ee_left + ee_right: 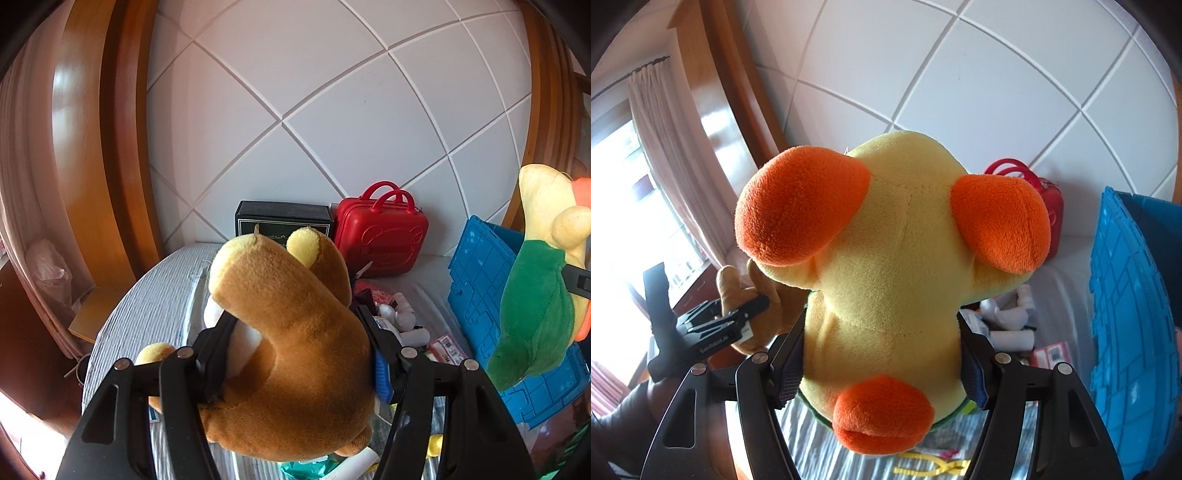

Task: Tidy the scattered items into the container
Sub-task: 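Lift and carry the teddy bear and duck plush over the blue crate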

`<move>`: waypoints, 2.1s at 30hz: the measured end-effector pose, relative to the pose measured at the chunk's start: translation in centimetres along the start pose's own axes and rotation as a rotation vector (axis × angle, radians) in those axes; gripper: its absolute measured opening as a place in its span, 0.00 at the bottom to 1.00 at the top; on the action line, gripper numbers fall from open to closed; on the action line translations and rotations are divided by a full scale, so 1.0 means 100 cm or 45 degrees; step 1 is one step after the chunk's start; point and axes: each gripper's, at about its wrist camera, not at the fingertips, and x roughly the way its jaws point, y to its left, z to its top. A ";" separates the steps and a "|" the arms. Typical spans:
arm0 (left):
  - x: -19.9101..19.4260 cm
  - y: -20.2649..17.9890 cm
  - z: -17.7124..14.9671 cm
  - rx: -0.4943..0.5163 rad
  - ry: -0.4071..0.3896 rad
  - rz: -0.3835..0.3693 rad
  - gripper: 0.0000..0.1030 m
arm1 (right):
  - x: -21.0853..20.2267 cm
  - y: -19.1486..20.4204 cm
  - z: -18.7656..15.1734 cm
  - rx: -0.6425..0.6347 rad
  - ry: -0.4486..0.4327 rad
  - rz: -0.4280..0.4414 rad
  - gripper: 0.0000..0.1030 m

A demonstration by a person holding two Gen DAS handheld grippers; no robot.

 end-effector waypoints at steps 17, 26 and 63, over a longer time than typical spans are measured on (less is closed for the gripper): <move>0.040 -0.156 0.003 0.061 0.141 0.136 0.23 | -0.108 -0.142 -0.005 0.054 -0.071 0.076 0.68; 0.088 -0.153 -0.072 0.024 0.408 0.175 0.90 | -0.102 -0.170 -0.015 0.025 0.021 0.059 0.68; 0.204 -0.214 -0.174 0.320 0.792 0.045 0.83 | -0.107 -0.178 -0.036 0.136 0.074 -0.137 0.69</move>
